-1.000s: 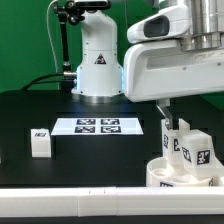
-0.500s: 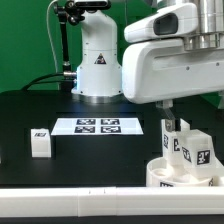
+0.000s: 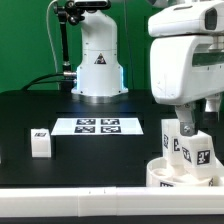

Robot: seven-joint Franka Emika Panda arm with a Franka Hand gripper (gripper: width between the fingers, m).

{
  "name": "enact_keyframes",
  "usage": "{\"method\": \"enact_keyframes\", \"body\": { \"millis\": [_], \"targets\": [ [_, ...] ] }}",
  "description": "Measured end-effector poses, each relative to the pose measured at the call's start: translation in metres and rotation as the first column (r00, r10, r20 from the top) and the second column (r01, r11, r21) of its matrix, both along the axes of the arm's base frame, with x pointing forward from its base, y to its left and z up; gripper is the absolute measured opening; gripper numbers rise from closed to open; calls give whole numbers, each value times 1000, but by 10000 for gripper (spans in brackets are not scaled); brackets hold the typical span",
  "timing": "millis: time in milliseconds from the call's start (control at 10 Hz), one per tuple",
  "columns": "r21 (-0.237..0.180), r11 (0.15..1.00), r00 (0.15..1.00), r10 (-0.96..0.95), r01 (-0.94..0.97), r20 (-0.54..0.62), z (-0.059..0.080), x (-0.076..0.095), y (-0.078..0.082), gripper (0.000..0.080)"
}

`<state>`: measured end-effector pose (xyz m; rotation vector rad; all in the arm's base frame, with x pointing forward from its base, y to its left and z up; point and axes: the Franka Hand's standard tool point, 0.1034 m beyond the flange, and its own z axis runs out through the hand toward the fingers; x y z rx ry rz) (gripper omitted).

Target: Assemble stool

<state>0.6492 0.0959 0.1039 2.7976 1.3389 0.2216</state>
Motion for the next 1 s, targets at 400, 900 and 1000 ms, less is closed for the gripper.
{"method": "enact_keyframes", "body": {
  "millis": [400,900,1000],
  "targets": [
    [-68,958,960,280,-280,-5,-2,1,-5,648],
    [-156,806,820,571,-570,-42,-7,0,3,648],
    [-170,764,780,623,-622,-55,-7,0,2,648]
  ]
}}
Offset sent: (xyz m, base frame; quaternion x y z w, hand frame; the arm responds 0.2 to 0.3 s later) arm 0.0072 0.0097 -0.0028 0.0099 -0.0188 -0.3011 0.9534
